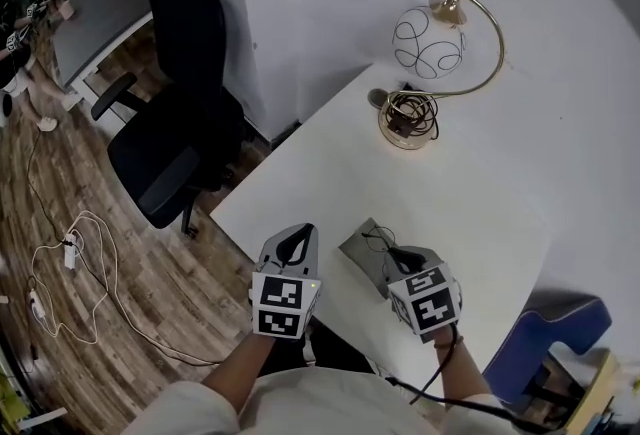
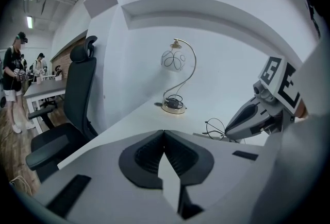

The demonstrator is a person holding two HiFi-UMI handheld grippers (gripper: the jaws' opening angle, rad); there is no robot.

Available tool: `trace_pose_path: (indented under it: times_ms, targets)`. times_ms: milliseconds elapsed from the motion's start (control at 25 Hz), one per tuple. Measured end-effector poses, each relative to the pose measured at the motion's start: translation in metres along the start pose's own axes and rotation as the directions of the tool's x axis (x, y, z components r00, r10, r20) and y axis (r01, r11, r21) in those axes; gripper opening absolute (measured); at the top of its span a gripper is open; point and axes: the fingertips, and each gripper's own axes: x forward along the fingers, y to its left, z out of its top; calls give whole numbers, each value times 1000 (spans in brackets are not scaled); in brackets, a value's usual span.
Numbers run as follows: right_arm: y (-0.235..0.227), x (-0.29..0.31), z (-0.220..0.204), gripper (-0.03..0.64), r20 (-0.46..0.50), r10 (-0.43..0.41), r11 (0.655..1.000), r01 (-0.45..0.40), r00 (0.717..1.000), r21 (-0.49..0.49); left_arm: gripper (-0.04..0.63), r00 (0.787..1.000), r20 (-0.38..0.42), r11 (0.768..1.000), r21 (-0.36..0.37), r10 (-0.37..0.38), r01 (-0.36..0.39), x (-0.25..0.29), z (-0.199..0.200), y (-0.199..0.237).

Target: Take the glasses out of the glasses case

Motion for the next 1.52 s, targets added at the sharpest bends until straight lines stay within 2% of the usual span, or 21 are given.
trace_pose_path:
  times_ms: [440,800,1120,1520]
  targets:
    - [-21,-50,31,38,162,-114,983,88,980,160,17,991,114,997,25,-69,67,6,53,-22]
    - [-54,-101,50,38,273,-261,949,194,926,248,17,969,190,986,87,-158,143,16,108,-55]
    - [-84,-142,45,38,342,-403,887,270,849,375,17,945,223,964,174,-239,203,21,147,-86]
    - [-119,-200,34,39,411,-598,770,351,688,533,17,908,252,932,230,-334,279,28,181,-127]
